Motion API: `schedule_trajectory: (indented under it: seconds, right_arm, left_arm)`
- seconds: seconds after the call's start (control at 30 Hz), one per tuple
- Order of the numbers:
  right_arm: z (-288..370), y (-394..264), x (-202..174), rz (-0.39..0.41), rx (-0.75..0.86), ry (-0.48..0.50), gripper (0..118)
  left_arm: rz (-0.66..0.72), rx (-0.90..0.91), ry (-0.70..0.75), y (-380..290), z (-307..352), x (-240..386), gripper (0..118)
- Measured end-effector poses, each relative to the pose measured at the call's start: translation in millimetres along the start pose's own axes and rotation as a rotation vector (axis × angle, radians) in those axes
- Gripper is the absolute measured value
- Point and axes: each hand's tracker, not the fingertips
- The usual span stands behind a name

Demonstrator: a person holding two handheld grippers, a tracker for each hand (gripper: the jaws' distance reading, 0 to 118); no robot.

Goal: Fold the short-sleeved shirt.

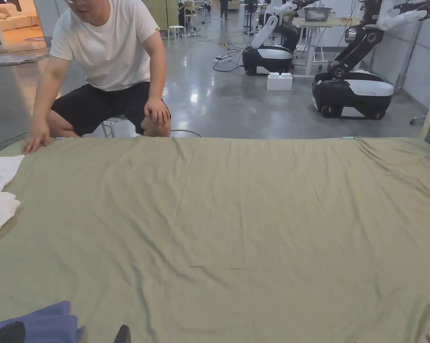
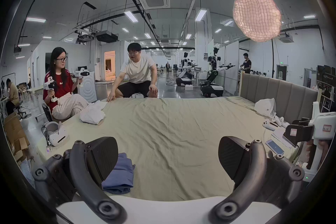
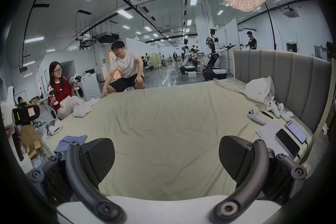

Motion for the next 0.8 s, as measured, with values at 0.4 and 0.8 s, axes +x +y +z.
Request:
schedule_trajectory:
  seconds: [0.4,0.8]
  right_arm:
    - [6.9,25.3,1.8,-0.252,-0.117,0.041,115]
    - [16.0,28.2,-22.7,-0.132,-0.136,-0.086,114]
  left_arm:
    - [0.039,-0.021,-0.007,0.7,2.6,-5.5,112]
    - [0.073,-0.018,-0.034,6.5,8.6,-4.8,112]
